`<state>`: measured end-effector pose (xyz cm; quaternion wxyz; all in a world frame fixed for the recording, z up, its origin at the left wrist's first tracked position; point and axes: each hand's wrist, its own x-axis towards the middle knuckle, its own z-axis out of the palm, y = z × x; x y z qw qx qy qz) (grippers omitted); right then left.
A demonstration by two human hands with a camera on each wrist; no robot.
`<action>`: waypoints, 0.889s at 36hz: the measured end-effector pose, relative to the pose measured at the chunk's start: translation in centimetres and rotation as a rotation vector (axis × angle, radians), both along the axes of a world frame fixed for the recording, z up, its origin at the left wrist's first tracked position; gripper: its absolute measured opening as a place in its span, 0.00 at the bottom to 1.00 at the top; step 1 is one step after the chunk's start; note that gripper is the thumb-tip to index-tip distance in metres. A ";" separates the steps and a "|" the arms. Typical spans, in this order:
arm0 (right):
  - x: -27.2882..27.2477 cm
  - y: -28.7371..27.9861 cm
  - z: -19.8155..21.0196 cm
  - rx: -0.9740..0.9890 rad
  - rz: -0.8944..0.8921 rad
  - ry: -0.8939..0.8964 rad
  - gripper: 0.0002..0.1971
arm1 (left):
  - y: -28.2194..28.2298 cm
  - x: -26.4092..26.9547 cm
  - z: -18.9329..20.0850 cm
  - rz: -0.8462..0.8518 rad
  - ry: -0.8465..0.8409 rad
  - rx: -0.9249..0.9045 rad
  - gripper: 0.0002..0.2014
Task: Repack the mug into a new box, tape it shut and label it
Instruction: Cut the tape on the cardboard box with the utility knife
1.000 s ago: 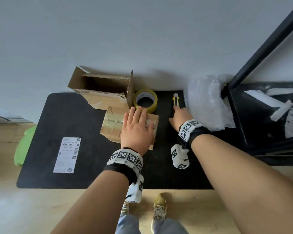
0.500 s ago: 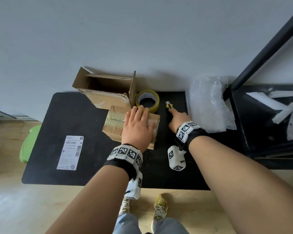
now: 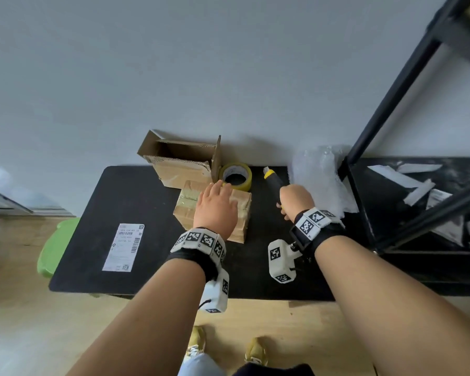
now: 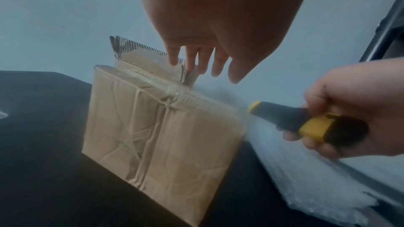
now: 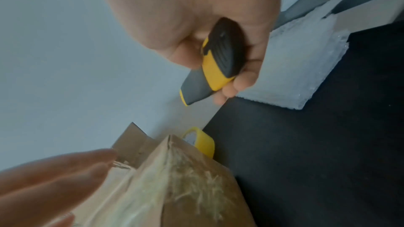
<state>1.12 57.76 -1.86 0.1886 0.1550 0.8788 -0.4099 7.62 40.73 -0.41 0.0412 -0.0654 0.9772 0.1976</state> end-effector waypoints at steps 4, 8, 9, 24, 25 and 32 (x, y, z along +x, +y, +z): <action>1.9 -0.1 2.3 -0.138 -0.043 0.099 0.15 | 0.5 0.5 1.5 0.054 0.051 0.150 0.21; 3.2 0.3 3.8 -0.034 0.156 0.235 0.17 | 1.2 0.2 3.5 0.096 0.064 0.294 0.16; 3.4 0.4 4.0 0.000 0.209 0.280 0.19 | 1.4 0.0 3.9 0.106 0.066 0.319 0.15; 5.0 0.4 5.2 -0.006 0.403 0.542 0.31 | 0.9 -0.6 5.7 0.328 0.037 0.704 0.15; 5.0 0.3 5.2 -0.016 0.406 0.548 0.31 | 0.8 -0.6 5.6 0.346 0.031 0.730 0.15; 5.2 -0.5 5.9 -0.075 0.412 0.315 0.34 | -0.3 -0.9 5.5 0.415 0.044 0.843 0.13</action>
